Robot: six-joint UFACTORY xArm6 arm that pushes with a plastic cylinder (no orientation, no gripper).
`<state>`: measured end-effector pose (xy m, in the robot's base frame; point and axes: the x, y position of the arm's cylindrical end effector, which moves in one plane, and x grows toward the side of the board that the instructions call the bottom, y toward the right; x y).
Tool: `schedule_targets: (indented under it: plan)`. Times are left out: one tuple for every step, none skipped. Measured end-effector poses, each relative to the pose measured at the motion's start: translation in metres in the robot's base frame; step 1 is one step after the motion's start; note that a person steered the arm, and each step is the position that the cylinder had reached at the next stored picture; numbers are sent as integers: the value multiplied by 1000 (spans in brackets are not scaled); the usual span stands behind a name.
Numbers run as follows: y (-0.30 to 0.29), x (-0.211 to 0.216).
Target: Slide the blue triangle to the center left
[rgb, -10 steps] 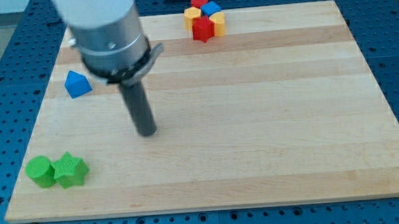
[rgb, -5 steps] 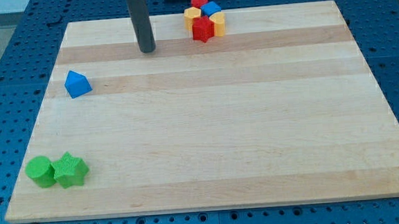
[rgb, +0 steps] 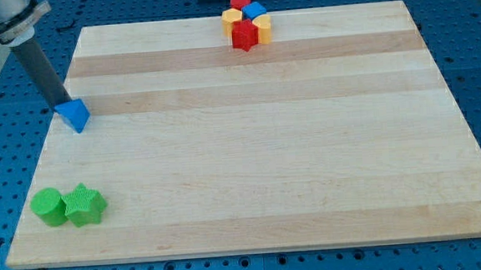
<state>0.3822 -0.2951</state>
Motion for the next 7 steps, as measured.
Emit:
schedule_targets:
  plan:
    - [-4,0]
    - [-8,0]
    - [-8,2]
    - [-8,25]
    - [-8,30]
    - [-1,30]
    - [36,30]
